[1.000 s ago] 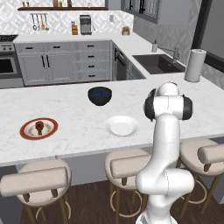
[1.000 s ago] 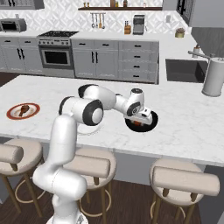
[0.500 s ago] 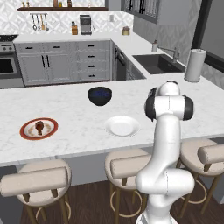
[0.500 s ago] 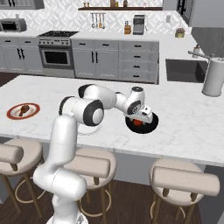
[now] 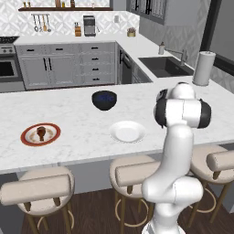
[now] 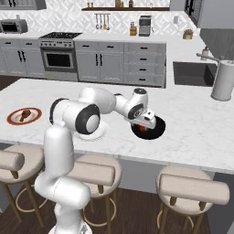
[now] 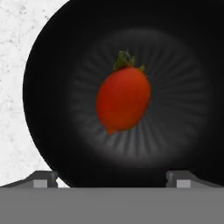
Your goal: Pick the chicken drumstick and tomato from their plates and place them in the bowl. Then put the bowl in the fridge.
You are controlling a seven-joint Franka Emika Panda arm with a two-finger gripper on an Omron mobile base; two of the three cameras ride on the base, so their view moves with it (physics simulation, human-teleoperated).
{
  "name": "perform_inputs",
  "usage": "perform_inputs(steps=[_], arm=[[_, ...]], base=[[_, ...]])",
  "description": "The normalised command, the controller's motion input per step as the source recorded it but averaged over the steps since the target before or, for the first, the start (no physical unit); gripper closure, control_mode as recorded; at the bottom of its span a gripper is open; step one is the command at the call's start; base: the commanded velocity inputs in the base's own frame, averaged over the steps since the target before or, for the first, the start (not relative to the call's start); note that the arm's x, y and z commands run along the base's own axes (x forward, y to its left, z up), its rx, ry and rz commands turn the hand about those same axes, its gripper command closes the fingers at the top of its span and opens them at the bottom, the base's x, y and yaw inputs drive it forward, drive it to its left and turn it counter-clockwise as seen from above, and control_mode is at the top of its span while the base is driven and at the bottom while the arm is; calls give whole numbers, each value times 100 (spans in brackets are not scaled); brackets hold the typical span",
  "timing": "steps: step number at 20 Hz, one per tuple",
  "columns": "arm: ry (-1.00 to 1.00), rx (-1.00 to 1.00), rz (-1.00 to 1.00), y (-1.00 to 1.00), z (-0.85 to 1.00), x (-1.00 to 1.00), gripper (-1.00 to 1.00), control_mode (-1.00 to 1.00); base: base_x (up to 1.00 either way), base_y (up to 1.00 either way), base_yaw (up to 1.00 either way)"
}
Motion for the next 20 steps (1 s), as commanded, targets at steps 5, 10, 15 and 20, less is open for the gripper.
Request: perform_inputs(steps=[5,10,15,20], arm=[[0,1,4,86,39,-70,-100,-100],[0,0,8,98,24,-49,-100,-100],[0,0,22,98,13,-79,-100,-100],[0,-1,34,57,39,-88,-100,-100]], base=[[0,0,0],[0,0,0],[0,0,0],[0,0,0]])
